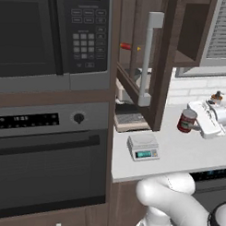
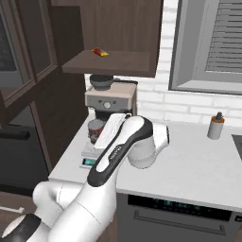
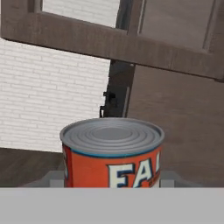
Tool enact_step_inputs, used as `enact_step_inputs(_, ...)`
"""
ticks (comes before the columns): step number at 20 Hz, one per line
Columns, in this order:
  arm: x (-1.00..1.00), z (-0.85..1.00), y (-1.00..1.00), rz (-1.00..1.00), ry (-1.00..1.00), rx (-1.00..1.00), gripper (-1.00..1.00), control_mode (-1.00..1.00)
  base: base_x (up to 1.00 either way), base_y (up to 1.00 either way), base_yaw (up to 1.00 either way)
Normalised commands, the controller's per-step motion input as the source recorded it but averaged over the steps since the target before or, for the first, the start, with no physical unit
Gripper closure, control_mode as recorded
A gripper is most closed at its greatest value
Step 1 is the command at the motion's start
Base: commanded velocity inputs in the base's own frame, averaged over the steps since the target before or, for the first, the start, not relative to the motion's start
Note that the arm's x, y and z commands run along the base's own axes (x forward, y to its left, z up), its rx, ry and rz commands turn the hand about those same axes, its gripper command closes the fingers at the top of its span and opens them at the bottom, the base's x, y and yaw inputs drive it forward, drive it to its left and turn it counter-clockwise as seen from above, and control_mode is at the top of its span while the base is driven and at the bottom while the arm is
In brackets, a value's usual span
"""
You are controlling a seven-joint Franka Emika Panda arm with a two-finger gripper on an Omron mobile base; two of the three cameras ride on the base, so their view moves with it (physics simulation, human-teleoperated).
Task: Pick the canned food and place it on the digital scale for weighing, and close the cabinet.
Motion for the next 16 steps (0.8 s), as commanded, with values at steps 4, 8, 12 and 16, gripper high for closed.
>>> enact_step_inputs(4,0.73,-0.88,0.12,0.27,0.00,-0.02,1.00,-1.00,0.00,0.00,0.00)
enact_step_inputs(8,0.88,-0.70,0.06,0.12,0.00,0.00,1.00,-1.00,0.00,0.00,0.00)
enact_step_inputs(12,0.87,-0.52,0.14,0.00,0.00,0.00,1.00,-1.00,0.00,0.00,0.00)
enact_step_inputs(16,0.68,-0.36,0.33,-0.08,0.03,0.00,1.00,-1.00,0.00,0.00,0.00)
